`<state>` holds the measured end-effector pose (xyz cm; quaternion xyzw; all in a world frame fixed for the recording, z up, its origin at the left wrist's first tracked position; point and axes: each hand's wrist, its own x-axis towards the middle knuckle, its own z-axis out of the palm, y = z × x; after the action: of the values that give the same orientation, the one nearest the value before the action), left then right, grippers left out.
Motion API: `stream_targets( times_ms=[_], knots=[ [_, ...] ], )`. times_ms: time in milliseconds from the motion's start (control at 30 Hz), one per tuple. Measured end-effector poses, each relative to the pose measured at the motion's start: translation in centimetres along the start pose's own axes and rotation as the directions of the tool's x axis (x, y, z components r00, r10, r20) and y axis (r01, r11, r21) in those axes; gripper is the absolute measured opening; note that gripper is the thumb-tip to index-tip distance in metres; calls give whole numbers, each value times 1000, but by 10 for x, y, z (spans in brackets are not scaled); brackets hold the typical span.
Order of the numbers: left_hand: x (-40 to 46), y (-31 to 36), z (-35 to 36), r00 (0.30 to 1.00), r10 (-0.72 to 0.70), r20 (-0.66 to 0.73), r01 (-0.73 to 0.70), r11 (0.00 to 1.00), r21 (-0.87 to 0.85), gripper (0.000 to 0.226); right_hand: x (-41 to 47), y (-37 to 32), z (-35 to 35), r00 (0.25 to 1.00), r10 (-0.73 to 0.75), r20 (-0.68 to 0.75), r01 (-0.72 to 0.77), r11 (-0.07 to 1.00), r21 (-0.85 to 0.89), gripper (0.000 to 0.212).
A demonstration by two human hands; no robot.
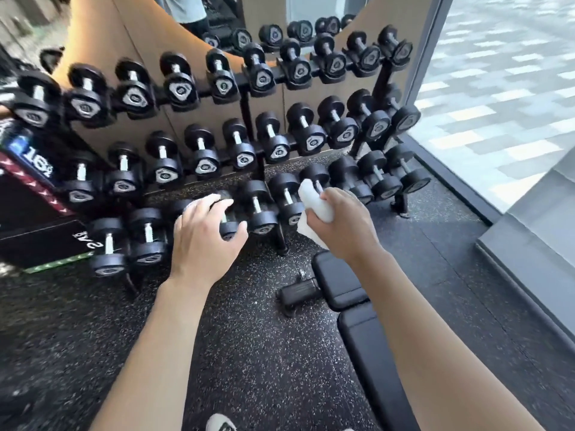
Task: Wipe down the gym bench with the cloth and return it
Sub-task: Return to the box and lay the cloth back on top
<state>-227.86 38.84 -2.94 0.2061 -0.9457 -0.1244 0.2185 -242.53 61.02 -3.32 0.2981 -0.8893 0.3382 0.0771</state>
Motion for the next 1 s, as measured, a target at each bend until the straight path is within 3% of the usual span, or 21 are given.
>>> stream_targets(
  times_ms=[333, 600, 1000],
  knots=[
    [-27, -201, -78, 978, -192, -78, 196, 979, 56, 61, 38, -175, 147, 970, -173, 173, 165, 985, 56, 25],
    [-51, -346, -133, 912, -365, -186, 389, 914, 116, 60, 64, -316, 260, 901, -346, 260, 325, 938, 122, 28],
    [-80, -465, -186, 813, -521, -262, 554, 829, 71, 49, 85, -448, 341, 808, -508, 299, 463, 861, 209, 23]
  ],
)
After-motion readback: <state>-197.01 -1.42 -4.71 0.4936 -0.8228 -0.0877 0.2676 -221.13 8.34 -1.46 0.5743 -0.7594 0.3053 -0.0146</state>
